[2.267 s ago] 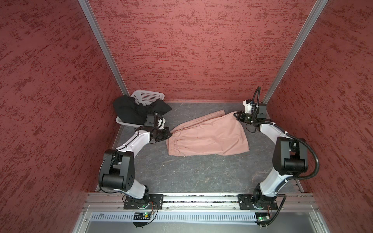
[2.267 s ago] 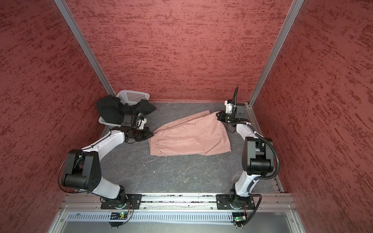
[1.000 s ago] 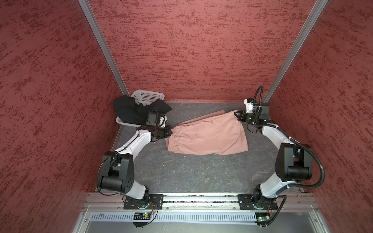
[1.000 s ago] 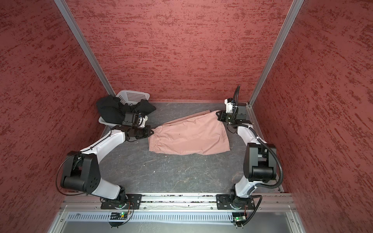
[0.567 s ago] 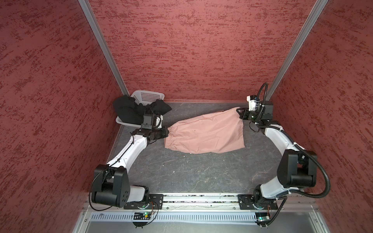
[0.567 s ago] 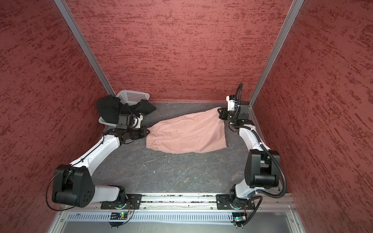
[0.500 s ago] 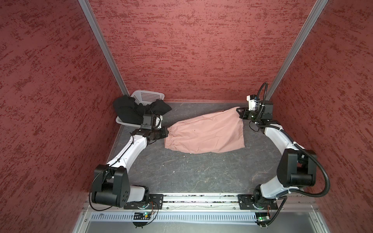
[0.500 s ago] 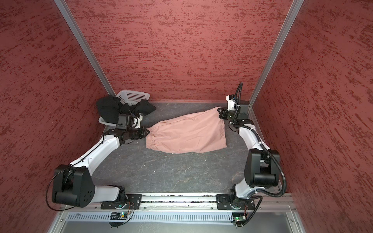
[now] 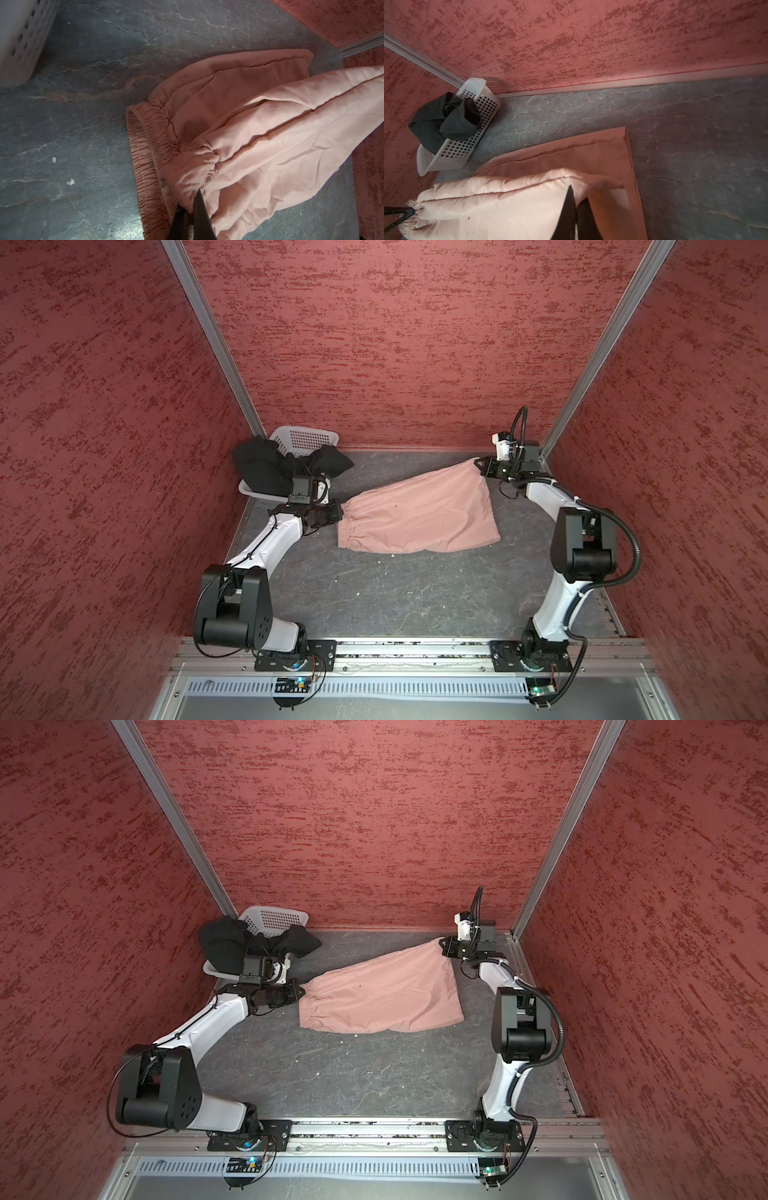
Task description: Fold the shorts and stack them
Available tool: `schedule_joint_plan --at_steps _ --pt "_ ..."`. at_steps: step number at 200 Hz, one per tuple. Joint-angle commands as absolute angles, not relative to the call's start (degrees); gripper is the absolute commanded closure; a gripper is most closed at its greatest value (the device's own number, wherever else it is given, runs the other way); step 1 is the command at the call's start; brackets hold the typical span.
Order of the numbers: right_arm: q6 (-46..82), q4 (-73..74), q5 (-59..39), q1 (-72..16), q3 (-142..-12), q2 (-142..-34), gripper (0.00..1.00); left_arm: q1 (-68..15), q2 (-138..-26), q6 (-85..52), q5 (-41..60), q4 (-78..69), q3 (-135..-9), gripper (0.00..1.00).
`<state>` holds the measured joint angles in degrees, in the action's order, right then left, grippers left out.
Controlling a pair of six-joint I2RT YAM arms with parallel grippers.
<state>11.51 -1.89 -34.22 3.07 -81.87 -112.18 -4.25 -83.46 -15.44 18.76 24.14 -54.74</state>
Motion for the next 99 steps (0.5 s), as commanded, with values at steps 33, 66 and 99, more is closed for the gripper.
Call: schedule_joint_plan --at_steps 33,66,99 --pt "9.28 -2.85 -30.05 3.21 -86.01 -115.85 0.40 -1.55 -87.69 -14.00 17.06 21.67 -55.43 0.49" --pt "8.43 -5.17 -27.21 3.08 -86.92 -113.10 0.27 -0.79 -88.08 -14.11 17.66 22.60 -58.73 0.00" --pt "8.97 -3.57 -26.53 -0.08 -80.06 -106.17 0.27 -5.01 -82.26 -15.53 16.36 22.48 -59.56 0.01"
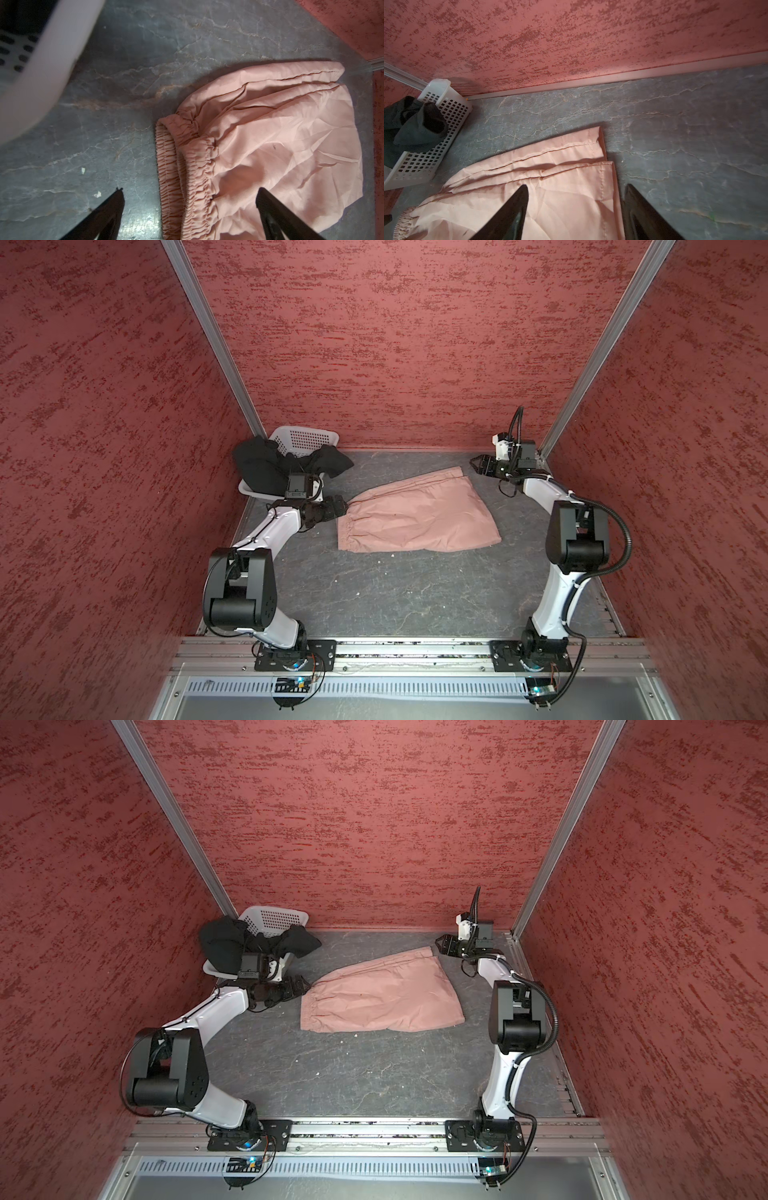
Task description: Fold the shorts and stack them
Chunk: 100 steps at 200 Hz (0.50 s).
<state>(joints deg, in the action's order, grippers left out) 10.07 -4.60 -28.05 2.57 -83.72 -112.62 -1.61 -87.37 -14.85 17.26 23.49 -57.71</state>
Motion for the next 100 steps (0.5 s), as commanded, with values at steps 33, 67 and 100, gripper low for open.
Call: schedule_joint_plan --at_steps 33,67,100 --pt "13.33 2.24 -28.03 -3.55 -74.15 -105.64 0.31 -12.37 -80.51 -15.63 15.41 19.35 -58.36 0.01" --pt "18.46 8.15 -29.64 -7.32 -71.48 -109.43 0.32 -15.89 -84.11 -19.32 18.54 12.93 -56.69 0.01" --pt "25.35 17.75 -31.35 -9.20 -64.63 -110.94 0.34 -18.14 -88.73 -21.11 20.81 4.23 -53.10 0.01"
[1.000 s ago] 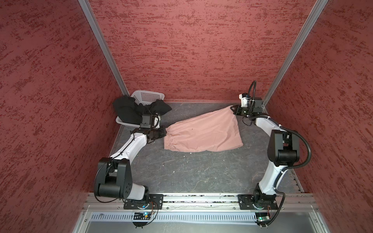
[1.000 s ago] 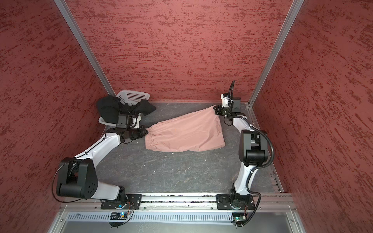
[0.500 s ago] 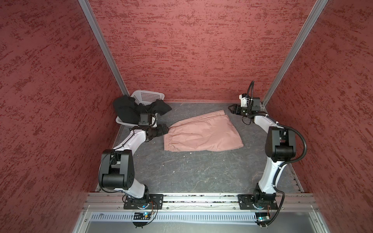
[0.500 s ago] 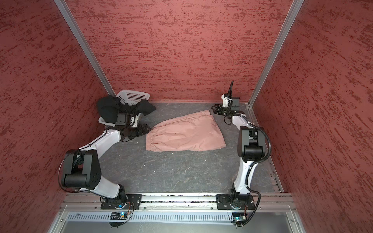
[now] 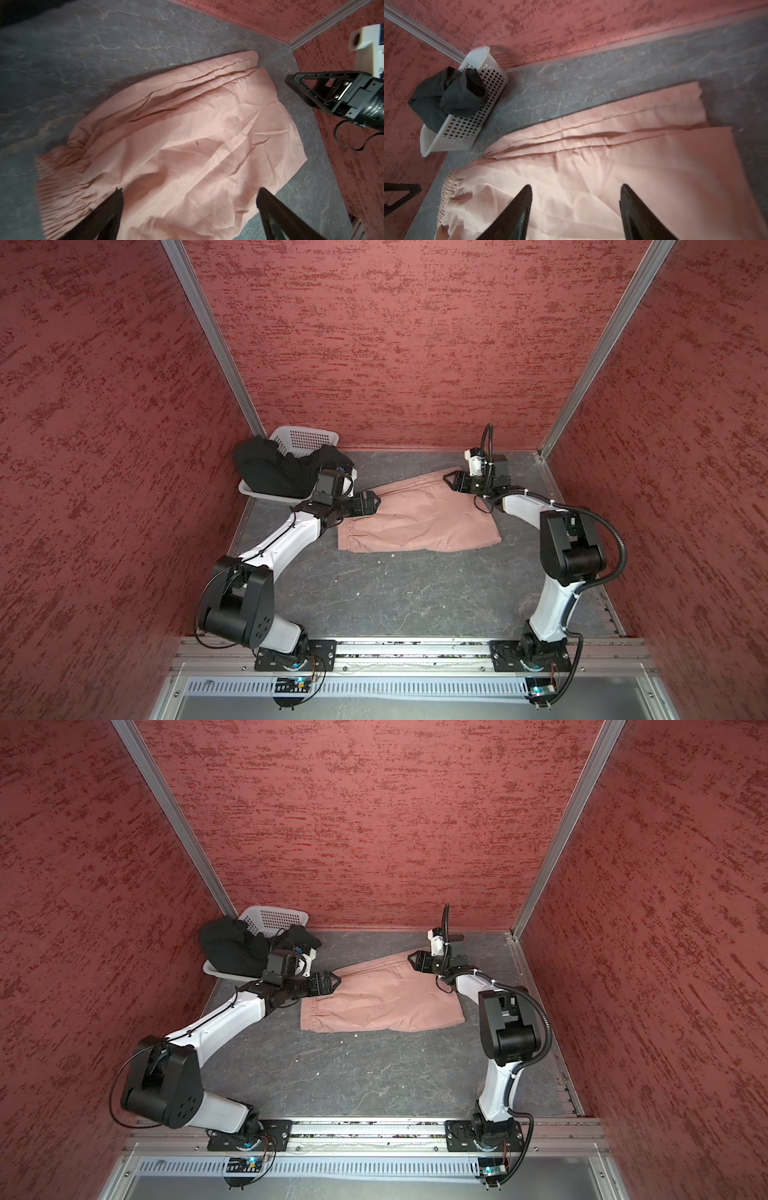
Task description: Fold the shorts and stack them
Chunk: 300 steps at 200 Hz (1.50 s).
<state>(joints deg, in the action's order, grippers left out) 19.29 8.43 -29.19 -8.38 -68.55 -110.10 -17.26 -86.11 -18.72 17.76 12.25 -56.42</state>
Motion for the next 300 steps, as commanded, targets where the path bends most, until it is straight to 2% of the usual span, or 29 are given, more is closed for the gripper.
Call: schedule_joint_plan --at_steps 1,77,115,163,204,225,245,271,300 --pt "25.50 17.89 -31.32 -9.21 -64.40 -110.93 0.34 -18.08 -88.79 -21.14 20.95 3.96 -52.87 0.01" --pt "29.79 20.62 -21.36 -8.98 -50.44 -109.65 0.29 -14.30 -90.63 -20.93 19.20 2.24 -44.12 0.01" --pt "32.07 20.84 -17.81 -7.72 -45.81 -106.88 0.26 -13.90 -91.23 -20.20 19.63 3.30 -44.78 0.01" --pt "35.97 27.54 -21.00 -0.54 -36.80 -101.17 0.24 -13.80 -88.46 -16.47 19.59 11.51 -52.05 0.01" --pt "38.22 24.93 -24.39 -0.15 -36.75 -95.43 0.23 -13.03 -84.80 -16.83 16.44 20.26 -56.30 0.01" --pt "36.00 19.16 -22.87 -1.96 -37.46 -89.52 0.22 -11.19 -83.31 -18.14 16.68 21.28 -55.52 0.01" --pt "34.05 14.09 -22.71 -8.08 -40.13 -86.64 0.22 -9.62 -81.49 -19.40 18.68 22.09 -54.70 0.01" --pt "35.49 14.66 -20.68 -16.03 -41.28 -87.90 0.22 -9.10 -77.73 -20.32 19.24 22.68 -52.92 0.01" --pt "39.55 21.69 -20.34 -18.81 -39.73 -93.35 0.23 -7.74 -74.57 -22.01 20.97 22.67 -50.66 0.01"
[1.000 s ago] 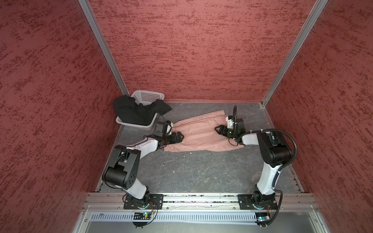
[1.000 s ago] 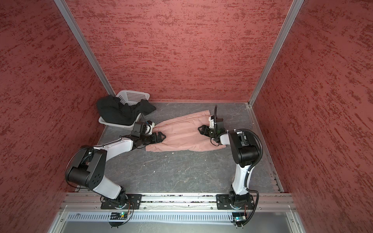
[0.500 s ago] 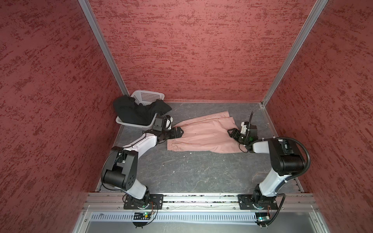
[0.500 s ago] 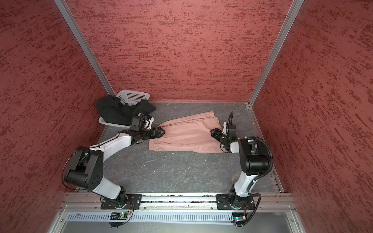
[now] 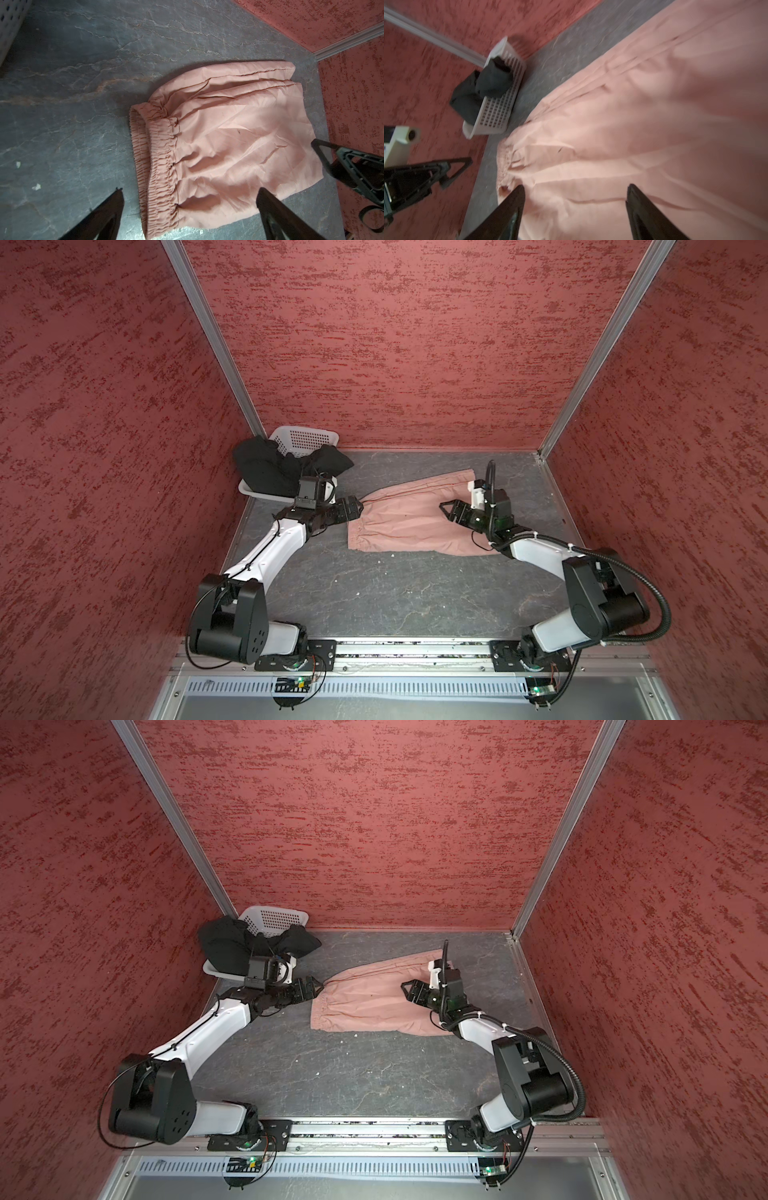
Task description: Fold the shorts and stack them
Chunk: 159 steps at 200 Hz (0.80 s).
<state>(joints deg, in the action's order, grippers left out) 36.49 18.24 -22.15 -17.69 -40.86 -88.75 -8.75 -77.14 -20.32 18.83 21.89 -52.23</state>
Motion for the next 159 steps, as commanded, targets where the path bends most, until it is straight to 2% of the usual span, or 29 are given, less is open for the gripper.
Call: schedule_joint_plan --at_steps 1,28,59,87,116,136,159 --pt "39.64 21.88 -20.32 -18.90 -39.68 -93.56 0.23 -7.74 -74.51 -21.99 20.99 22.72 -50.60 0.01" --pt "42.32 24.81 -21.91 -19.42 -38.44 -98.35 0.23 -7.60 -73.36 -21.55 20.18 25.24 -50.23 0.01" --pt "44.92 23.42 -19.03 -19.25 -33.60 -96.50 0.23 -7.63 -70.80 -22.02 19.25 25.49 -48.63 0.01" --pt "46.57 20.50 -15.02 -17.41 -27.41 -89.21 0.22 -7.61 -70.09 -22.00 19.79 25.64 -48.17 0.01" --pt "45.01 12.30 -11.01 -13.23 -21.90 -75.64 0.21 -7.72 -69.98 -21.63 20.39 26.98 -48.86 0.01" --pt "39.50 4.77 -8.88 -11.95 -23.88 -67.71 0.18 -7.64 -69.39 -21.45 21.09 27.62 -49.43 0.01" --pt "31.92 1.50 -13.22 -12.41 -29.95 -64.60 0.18 -7.41 -69.00 -20.94 21.27 28.71 -51.03 0.01"
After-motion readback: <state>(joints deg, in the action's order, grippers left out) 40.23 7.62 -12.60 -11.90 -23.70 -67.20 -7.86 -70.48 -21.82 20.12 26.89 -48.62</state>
